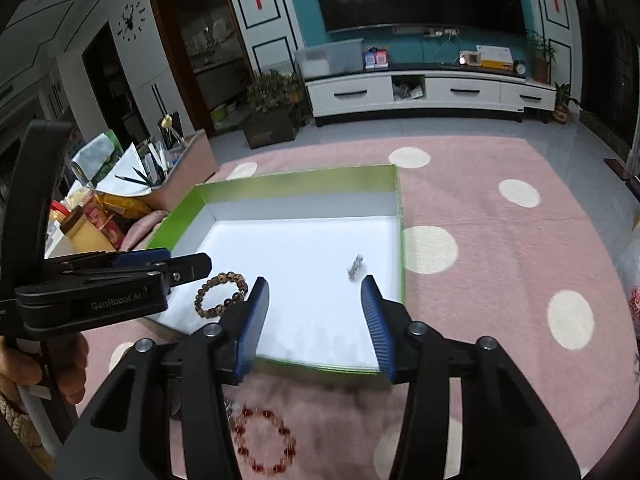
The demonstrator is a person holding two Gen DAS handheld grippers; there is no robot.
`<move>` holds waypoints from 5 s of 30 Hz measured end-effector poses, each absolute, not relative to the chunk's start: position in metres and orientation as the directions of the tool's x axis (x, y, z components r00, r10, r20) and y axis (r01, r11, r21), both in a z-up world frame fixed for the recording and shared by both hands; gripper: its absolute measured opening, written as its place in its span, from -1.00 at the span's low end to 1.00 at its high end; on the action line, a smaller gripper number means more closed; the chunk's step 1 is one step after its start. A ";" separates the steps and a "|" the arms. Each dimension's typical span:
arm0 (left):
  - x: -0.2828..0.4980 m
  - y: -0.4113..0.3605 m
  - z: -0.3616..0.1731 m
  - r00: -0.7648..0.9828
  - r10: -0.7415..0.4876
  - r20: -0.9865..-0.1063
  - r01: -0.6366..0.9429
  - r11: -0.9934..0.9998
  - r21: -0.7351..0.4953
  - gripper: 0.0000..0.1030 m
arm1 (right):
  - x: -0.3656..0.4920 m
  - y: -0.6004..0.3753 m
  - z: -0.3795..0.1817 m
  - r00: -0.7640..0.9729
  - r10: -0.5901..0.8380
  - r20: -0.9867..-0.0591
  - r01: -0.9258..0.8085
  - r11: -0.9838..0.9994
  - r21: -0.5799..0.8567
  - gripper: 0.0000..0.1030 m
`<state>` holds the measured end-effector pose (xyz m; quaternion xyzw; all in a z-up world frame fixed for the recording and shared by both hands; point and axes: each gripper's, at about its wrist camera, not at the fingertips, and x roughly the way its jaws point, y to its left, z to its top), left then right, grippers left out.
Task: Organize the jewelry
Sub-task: 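Carry both items over the green box and open both tools to drop them, then withdraw both tools from the box back toward the jewelry, then grasp the cream watch with the left tool while the right tool grasps the pink bead bracelet, then carry both items over the green box while the right tool opens to drop the pink bracelet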
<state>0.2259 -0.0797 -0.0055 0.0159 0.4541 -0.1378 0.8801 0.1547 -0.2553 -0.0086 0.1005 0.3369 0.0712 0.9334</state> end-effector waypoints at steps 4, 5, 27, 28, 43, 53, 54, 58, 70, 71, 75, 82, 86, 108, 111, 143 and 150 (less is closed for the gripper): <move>0.206 -0.076 0.005 0.561 -0.216 -0.799 0.238 0.967 -0.094 0.73 | 0.126 -0.262 -0.002 0.788 0.165 -0.593 -0.037 0.974 0.223 0.31; 0.202 -0.074 0.007 0.562 -0.216 -0.798 0.236 0.967 -0.095 0.74 | 0.121 -0.262 -0.002 0.791 0.153 -0.593 -0.028 0.976 0.215 0.32; 0.097 -0.043 0.015 0.519 -0.238 -0.821 0.145 0.971 -0.190 0.96 | 0.023 -0.260 0.020 0.834 0.118 -0.539 0.000 0.977 0.214 0.78; 0.093 -0.042 0.013 0.511 -0.247 -0.823 0.140 0.969 -0.204 0.96 | 0.020 -0.258 0.021 0.833 0.119 -0.540 -0.003 0.978 0.211 0.78; 0.024 -0.009 0.014 0.546 -0.508 -0.666 0.265 0.859 -0.438 0.96 | -0.021 -0.259 0.028 0.830 0.123 -0.544 0.015 0.970 0.242 0.78; 0.007 0.002 0.015 0.552 -0.495 -0.671 0.297 0.869 -0.397 0.96 | -0.040 -0.244 0.019 0.809 0.143 -0.571 -0.016 0.975 0.220 0.78; 0.006 0.004 0.014 0.558 -0.491 -0.669 0.297 0.871 -0.391 0.96 | -0.040 -0.244 0.017 0.803 0.146 -0.577 -0.017 0.975 0.222 0.78; 0.006 0.009 0.008 0.560 -0.459 -0.689 0.293 0.889 -0.353 0.96 | -0.041 -0.245 0.009 0.788 0.161 -0.594 -0.026 0.973 0.230 0.78; 0.012 0.024 -0.016 0.596 -0.292 -0.748 0.225 0.955 -0.194 0.96 | -0.035 -0.260 -0.032 0.715 0.217 -0.665 -0.035 0.961 0.275 0.78; 0.012 0.025 -0.018 0.604 -0.275 -0.748 0.228 0.959 -0.169 0.96 | -0.035 -0.259 -0.035 0.710 0.221 -0.669 -0.045 0.962 0.271 0.78; 0.011 0.026 -0.028 0.591 -0.271 -0.760 0.244 0.958 -0.152 0.96 | -0.033 -0.253 -0.047 0.686 0.235 -0.689 -0.080 0.965 0.250 0.78; 0.022 0.027 -0.045 0.553 -0.285 -0.783 0.227 0.956 -0.187 0.96 | -0.019 -0.248 -0.063 0.656 0.217 -0.723 -0.073 0.972 0.225 0.76; 0.032 0.036 -0.047 0.546 -0.291 -0.785 0.183 0.956 -0.227 0.94 | -0.012 -0.249 -0.066 0.651 0.218 -0.727 -0.073 0.971 0.226 0.62; 0.104 0.025 -0.082 0.292 -0.232 -0.928 0.133 0.971 -0.201 -0.20 | 0.029 -0.240 -0.092 0.604 0.033 -0.796 -0.041 0.999 0.010 -0.70; 0.105 0.018 -0.082 0.289 -0.240 -0.927 0.158 0.967 -0.201 -0.44 | 0.031 -0.236 -0.093 0.615 0.018 -0.789 -0.054 0.998 -0.019 -0.81; 0.074 0.029 -0.023 0.498 -0.331 -0.801 0.213 0.943 -0.257 -0.84 | 0.015 -0.238 -0.029 0.748 0.049 -0.662 -0.051 0.999 0.016 -0.86; 0.082 0.030 -0.006 0.536 -0.329 -0.777 0.224 0.943 -0.245 -0.84 | 0.026 -0.238 -0.008 0.783 0.052 -0.620 -0.060 0.998 0.008 -0.86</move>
